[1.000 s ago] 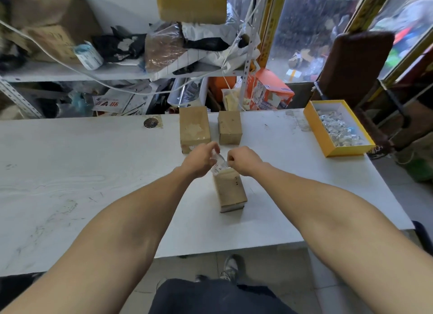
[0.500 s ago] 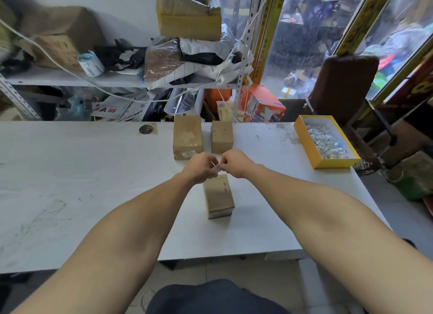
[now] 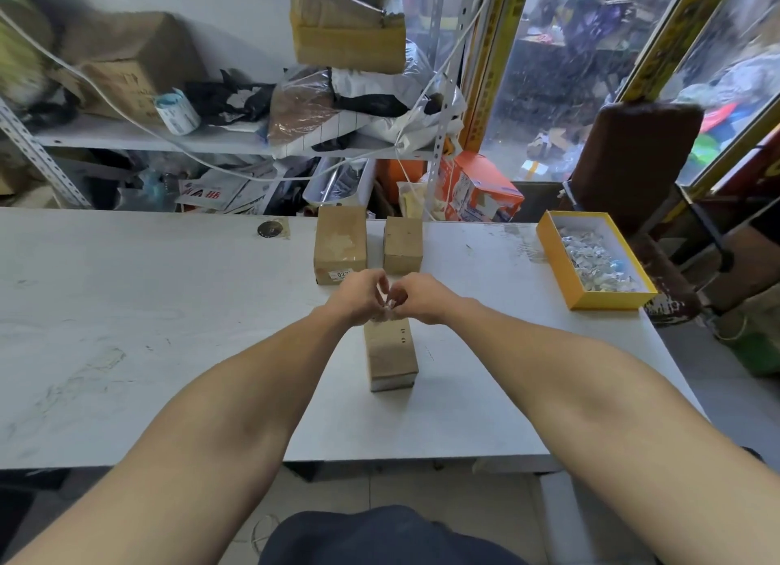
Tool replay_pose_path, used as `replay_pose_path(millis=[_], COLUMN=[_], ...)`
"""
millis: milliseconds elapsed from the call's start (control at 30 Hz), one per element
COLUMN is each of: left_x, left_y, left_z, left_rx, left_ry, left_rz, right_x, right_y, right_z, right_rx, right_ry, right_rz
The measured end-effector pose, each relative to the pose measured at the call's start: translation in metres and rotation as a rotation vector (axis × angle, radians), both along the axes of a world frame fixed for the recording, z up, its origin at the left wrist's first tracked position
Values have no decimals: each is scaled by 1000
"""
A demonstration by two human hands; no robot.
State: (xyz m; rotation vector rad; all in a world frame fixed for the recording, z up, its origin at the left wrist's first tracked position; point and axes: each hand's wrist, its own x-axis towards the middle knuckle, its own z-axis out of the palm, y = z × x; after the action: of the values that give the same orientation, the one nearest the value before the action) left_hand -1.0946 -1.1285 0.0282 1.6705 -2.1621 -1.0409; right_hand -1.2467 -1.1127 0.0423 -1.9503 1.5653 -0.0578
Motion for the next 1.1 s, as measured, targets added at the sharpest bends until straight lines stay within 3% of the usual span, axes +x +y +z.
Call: replay_pose_path(millis=[167,433,767,867,1033,1100], left_x=[-4,-5,-20,-23,-26,-26], left_y=[-2,2,-1,0,5,5], left_z=[-2,-6,-2,-1,1,-1], left_rx=[62,322,50,102,303,262], left_ry=[-50,187,10,28,237,216], left_rz=[53,79,198,259,248,240], right_x=[4,-9,-9,-5,-15,-18], right_y=[-2,-9,-5,0,4,5], right_z=[-3,1,4,1,0,-2], right_rx=[13,-51,-64,-50,-83,-79], right_ry=[47,131,66,126,130,100], right_rz=[31,18,-43,20,-43,-78])
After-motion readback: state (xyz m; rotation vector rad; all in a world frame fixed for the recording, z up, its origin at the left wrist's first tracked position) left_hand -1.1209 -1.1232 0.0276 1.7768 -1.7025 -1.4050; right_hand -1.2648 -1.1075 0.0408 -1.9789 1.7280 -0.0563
